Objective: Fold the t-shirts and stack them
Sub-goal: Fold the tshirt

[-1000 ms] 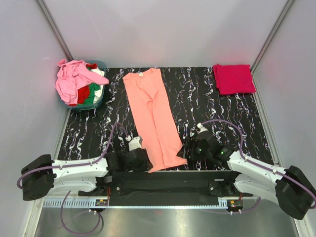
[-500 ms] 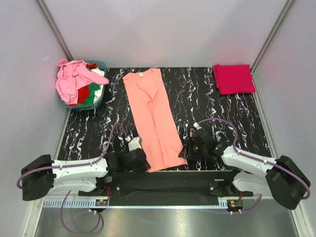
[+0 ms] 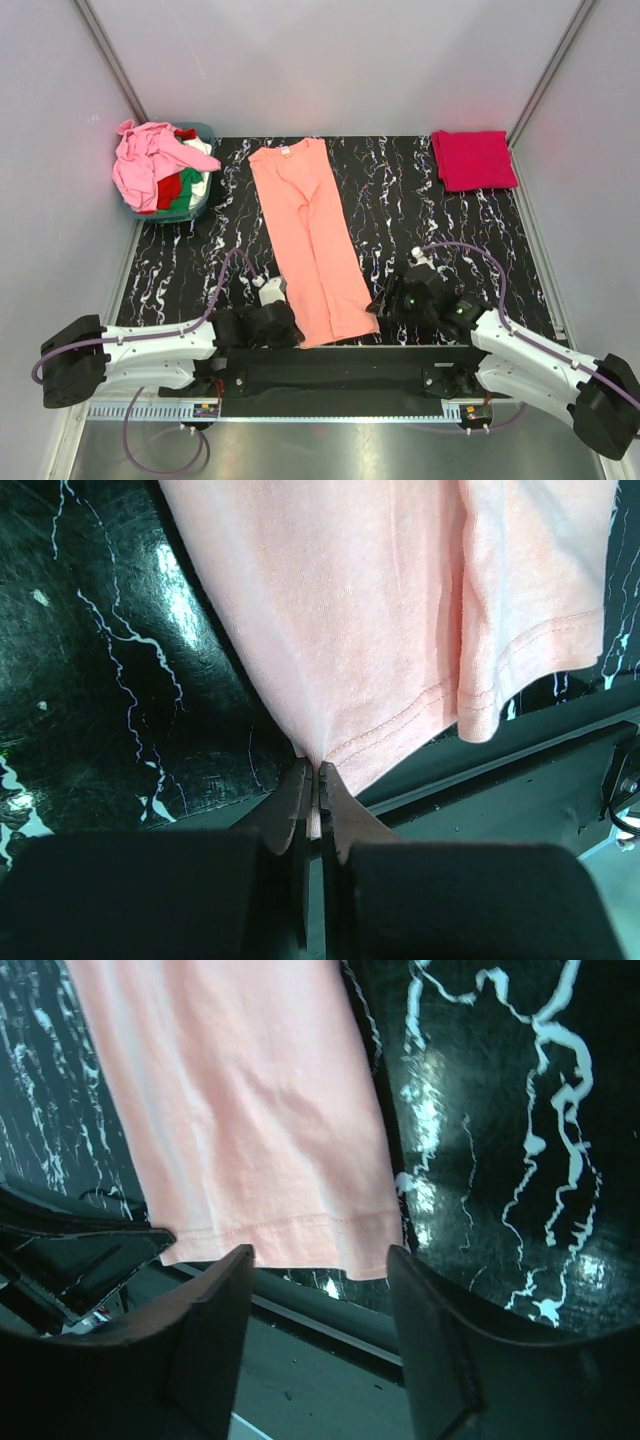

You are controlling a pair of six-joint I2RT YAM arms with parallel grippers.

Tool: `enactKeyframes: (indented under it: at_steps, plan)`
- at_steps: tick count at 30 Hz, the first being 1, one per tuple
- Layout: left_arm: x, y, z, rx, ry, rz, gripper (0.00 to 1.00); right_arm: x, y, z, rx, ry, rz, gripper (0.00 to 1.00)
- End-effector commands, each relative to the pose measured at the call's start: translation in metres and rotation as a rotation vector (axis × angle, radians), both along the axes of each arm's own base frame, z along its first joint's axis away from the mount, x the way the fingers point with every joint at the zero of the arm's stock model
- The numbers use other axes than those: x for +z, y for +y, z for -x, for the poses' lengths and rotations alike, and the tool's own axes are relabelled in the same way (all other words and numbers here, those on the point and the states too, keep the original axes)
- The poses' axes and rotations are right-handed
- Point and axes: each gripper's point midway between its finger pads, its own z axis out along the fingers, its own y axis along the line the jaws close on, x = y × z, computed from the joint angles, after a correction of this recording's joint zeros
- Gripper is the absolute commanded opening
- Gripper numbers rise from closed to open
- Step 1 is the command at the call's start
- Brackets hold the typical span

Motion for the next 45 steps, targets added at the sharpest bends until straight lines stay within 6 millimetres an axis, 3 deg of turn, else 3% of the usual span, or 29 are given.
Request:
enactKeyframes:
  at_steps: [1,5,12,31,39,45]
  plan:
    - [0.005,-0.001,-0.005,0.023,-0.029,0.019,0.02,-0.026,-0.014,0.011,-0.053,0.107,0.067,0.66]
    - [0.005,-0.002,-0.006,0.022,-0.031,0.021,0.02,-0.032,-0.011,0.009,-0.040,0.138,0.103,0.74]
    - [0.003,-0.003,-0.005,0.018,-0.027,0.015,0.02,-0.041,-0.008,0.007,-0.012,0.187,0.168,0.72]
    - [0.000,-0.003,-0.005,0.016,-0.021,0.011,0.02,-0.037,0.008,0.009,0.090,0.163,0.112,0.37]
    - [-0.001,-0.003,-0.005,0.013,-0.020,0.009,0.02,-0.037,0.008,0.010,0.091,0.157,0.107,0.12]
    - [-0.001,-0.003,-0.005,0.015,-0.023,0.010,0.01,-0.038,0.007,0.010,0.089,0.151,0.104,0.00]
